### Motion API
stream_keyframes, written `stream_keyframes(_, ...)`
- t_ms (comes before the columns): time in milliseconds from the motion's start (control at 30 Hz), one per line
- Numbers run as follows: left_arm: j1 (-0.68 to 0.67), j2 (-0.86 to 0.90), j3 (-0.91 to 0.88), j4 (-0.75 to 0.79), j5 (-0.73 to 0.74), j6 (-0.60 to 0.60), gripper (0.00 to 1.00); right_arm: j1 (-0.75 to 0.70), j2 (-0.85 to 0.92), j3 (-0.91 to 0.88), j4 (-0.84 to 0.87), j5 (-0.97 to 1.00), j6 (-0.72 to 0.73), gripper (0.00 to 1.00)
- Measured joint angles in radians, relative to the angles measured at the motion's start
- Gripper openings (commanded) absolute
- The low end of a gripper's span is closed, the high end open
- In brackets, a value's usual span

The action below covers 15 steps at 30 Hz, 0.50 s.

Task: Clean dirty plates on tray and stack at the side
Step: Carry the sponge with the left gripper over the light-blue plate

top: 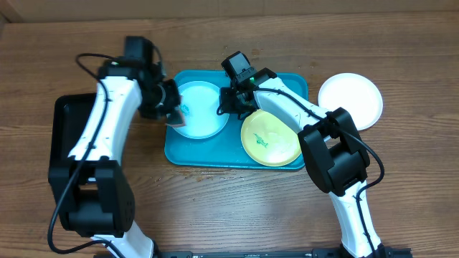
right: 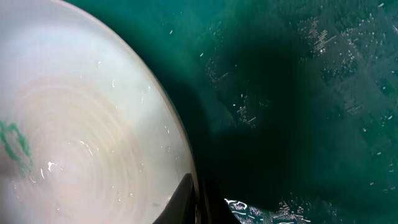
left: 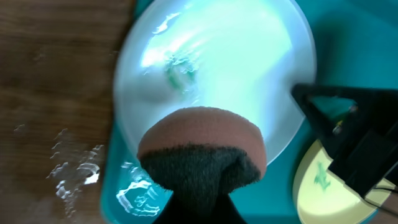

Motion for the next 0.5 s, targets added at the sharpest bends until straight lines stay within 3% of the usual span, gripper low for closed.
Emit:
stream_keyframes(200,-0.055,0.000,-0.085,0.188,0.006,-0.055,0.04,0.000,-0.002,0.001,-0.013,0.010,-0.040,0.04)
stream_keyframes(500,-0.076,0.000,-0.127,0.298,0.006,-0.160,0.04,0.005,-0.024,0.001,-0.083,0.072,-0.105,0.04)
